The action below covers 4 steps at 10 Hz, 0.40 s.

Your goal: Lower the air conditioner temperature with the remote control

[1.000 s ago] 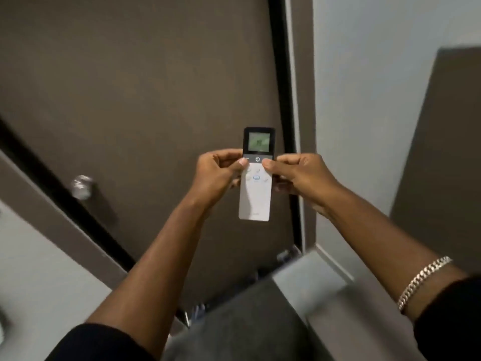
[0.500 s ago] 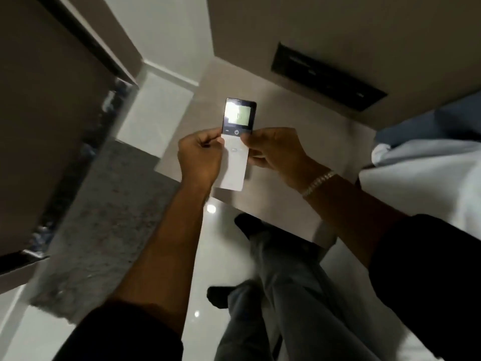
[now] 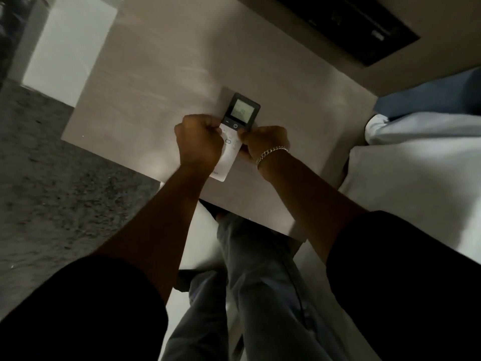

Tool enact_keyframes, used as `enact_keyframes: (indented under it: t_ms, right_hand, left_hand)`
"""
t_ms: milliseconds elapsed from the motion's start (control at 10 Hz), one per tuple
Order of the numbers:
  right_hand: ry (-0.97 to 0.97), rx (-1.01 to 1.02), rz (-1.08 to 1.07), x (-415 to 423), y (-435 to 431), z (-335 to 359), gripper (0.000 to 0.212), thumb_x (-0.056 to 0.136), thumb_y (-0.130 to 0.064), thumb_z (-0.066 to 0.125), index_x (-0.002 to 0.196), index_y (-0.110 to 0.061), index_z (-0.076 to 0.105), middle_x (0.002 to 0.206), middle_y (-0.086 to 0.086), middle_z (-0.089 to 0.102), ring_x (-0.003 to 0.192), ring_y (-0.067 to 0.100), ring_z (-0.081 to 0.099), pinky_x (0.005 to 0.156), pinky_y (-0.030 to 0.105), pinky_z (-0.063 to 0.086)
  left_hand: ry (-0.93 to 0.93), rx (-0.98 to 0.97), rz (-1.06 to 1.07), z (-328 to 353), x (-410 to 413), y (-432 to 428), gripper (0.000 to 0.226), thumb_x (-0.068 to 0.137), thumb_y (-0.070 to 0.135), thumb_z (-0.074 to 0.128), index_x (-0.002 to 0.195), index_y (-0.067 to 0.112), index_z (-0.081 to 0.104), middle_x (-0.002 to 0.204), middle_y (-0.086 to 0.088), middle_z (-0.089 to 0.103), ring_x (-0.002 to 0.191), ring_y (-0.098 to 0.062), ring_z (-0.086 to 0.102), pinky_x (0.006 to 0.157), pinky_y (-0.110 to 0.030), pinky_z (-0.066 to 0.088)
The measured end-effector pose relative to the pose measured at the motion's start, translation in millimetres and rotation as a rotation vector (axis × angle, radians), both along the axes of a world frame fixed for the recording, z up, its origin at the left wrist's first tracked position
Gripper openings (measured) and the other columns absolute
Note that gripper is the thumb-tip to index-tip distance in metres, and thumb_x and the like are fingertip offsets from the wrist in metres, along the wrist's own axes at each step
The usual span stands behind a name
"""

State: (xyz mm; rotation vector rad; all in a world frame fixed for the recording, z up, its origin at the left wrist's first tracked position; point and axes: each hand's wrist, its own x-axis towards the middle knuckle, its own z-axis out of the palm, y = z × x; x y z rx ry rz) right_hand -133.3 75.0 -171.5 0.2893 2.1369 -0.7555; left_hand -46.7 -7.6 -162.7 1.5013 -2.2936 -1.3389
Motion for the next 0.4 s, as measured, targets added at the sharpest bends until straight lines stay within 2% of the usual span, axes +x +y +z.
enact_keyframes:
  t_ms: [100, 200, 300, 400]
  right_hand:
    - [0.038, 0.039, -0.039, 6.0, -5.0, 4.7, 0.026, 0.073, -0.024, 0.08, 0.089, -0.005, 0.076, 0.094, 0.014, 0.078, 0.091, 0.029, 0.074, 0.085, 0.043, 0.06]
    - [0.017, 0.058, -0.081, 8.0, -6.9, 13.3, 0.029, 0.074, -0.018, 0.078, 0.097, -0.002, 0.074, 0.101, 0.016, 0.076, 0.096, 0.031, 0.073, 0.085, 0.042, 0.06]
    - [0.021, 0.04, -0.015, 24.4, -20.3, 48.6, 0.045, 0.077, -0.023, 0.073, 0.115, -0.001, 0.066, 0.117, 0.017, 0.07, 0.108, 0.033, 0.068, 0.094, 0.036, 0.056]
    - [0.085, -0.07, 0.087, 42.8, -39.2, 86.1, 0.041, 0.081, -0.026, 0.068, 0.115, -0.003, 0.067, 0.119, 0.013, 0.07, 0.112, 0.027, 0.066, 0.09, 0.02, 0.046]
  left_hand:
    - [0.003, -0.051, -0.095, 9.9, 9.0, -0.1, 0.027, 0.08, -0.007, 0.053, 0.089, 0.007, 0.074, 0.098, -0.012, 0.075, 0.093, -0.026, 0.068, 0.083, -0.024, 0.049]
    - [0.072, -0.034, -0.115, 31.5, 20.5, 3.9, 0.025, 0.079, -0.005, 0.053, 0.084, 0.007, 0.074, 0.093, -0.009, 0.076, 0.083, -0.02, 0.07, 0.074, -0.021, 0.051]
    - [0.2, 0.007, 0.042, 74.1, 44.7, 2.3, 0.027, 0.072, -0.006, 0.05, 0.073, 0.008, 0.073, 0.067, 0.006, 0.069, 0.063, -0.004, 0.061, 0.055, -0.011, 0.046]
    - [0.236, 0.021, 0.282, 104.6, 66.4, -13.3, 0.026, 0.076, -0.003, 0.055, 0.078, 0.013, 0.075, 0.071, 0.009, 0.069, 0.068, -0.004, 0.063, 0.065, -0.011, 0.051]
